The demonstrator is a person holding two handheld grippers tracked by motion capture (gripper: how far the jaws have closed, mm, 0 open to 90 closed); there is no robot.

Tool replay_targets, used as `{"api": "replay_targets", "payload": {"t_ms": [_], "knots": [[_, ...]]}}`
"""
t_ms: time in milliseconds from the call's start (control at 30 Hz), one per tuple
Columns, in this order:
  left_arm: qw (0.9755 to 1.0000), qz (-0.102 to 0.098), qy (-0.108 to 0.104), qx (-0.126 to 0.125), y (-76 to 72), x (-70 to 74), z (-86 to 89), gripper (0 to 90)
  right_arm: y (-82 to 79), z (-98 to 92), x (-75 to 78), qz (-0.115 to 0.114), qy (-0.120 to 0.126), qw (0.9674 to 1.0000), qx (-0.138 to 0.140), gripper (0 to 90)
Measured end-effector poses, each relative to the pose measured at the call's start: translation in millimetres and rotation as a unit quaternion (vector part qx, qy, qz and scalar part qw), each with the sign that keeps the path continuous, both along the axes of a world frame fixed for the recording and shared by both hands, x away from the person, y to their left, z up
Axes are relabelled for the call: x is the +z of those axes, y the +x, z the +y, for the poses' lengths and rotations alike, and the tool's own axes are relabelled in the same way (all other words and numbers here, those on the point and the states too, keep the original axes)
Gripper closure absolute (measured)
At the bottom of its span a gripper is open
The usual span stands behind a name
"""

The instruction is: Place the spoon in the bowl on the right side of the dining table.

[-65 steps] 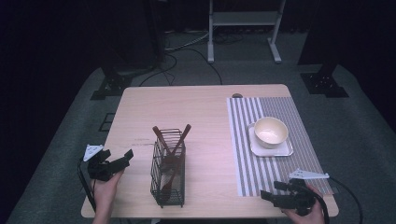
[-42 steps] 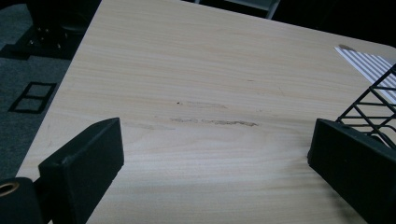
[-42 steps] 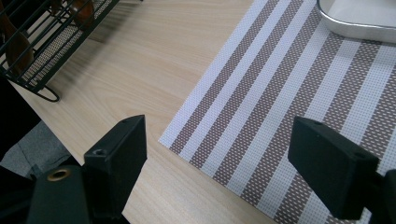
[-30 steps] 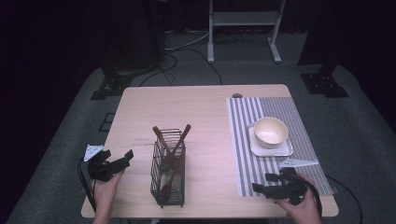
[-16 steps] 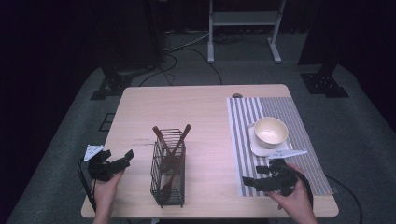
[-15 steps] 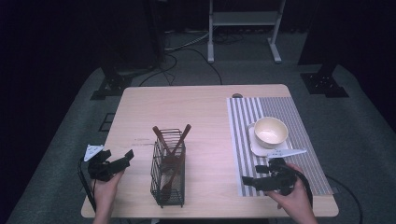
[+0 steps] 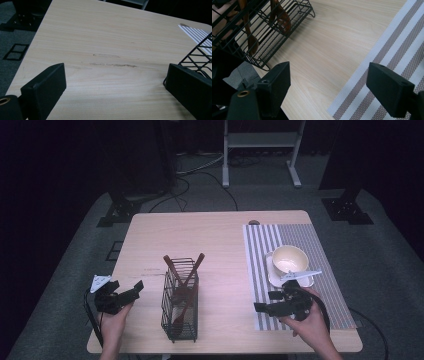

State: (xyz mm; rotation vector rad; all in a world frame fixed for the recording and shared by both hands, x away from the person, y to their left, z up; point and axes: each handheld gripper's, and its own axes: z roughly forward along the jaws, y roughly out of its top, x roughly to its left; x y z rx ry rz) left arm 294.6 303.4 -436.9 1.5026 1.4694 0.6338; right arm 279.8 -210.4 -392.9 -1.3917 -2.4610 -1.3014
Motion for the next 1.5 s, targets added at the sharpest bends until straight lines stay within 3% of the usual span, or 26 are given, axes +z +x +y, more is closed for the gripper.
{"api": "replay_targets", "payload": {"t_ms": [833,1500], "knots": [[1.0,-0.001,0.0,-0.002,0.0,0.4,0.0,2.6,22.3,36.6,28.4,0.008,-0.013,0.9991,0.039,18.3],[1.0,-0.003,0.002,-0.003,0.0,0.7,-0.3,2.6,40.8,65.0,38.7,0.01,-0.024,0.9981,0.056,18.3]]}}
